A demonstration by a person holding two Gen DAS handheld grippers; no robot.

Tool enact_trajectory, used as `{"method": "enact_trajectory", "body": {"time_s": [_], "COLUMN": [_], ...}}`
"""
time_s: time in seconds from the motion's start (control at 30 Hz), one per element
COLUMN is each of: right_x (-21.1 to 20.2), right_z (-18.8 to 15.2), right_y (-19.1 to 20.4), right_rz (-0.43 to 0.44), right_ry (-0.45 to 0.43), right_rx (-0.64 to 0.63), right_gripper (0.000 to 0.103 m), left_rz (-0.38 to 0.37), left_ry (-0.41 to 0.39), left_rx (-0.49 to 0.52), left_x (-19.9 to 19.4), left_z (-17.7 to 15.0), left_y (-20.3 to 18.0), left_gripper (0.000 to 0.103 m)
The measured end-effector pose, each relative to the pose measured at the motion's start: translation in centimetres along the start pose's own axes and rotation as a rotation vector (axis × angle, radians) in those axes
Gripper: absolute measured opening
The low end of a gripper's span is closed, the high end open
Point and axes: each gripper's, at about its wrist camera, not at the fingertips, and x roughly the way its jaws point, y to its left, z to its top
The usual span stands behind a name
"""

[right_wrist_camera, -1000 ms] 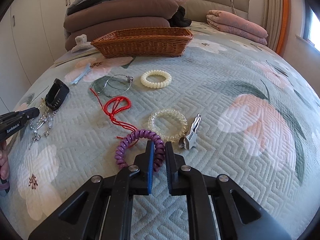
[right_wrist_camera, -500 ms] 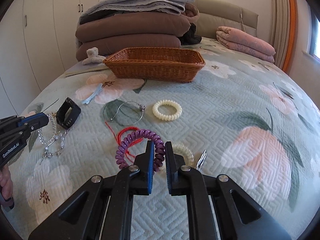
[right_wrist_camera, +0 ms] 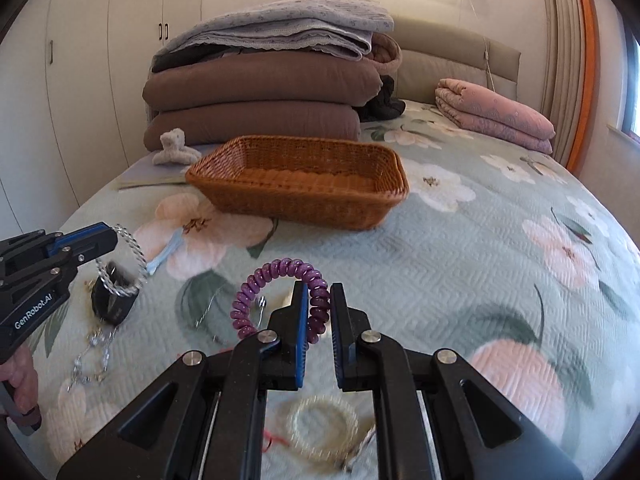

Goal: Organize jewelry
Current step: 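Lift and carry the purple coil with the right gripper while the left carries the bead bracelet to the basket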

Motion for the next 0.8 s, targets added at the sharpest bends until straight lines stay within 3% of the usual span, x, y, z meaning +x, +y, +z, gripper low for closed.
{"method": "enact_trajectory", "body": {"time_s": [0.5, 0.8], "right_x": [8.7, 13.7], "right_z": [9.2, 12.4], "right_y": [-2.1, -3.9], "right_rz": [0.007, 0.017], "right_ry": [0.006, 0.056], "right_rx": [0.016, 0.126], "right_gripper": [0.012, 0.012], "left_rz": [0.007, 0.005], "left_ry": [-0.047, -0.023], "left_rx": [0.004, -0.017], "left_x": [7.6, 11.5], "left_z": [8.0, 11.1], "left_y": [-0.6, -0.4], "left_gripper": [0.007, 0.007]}}
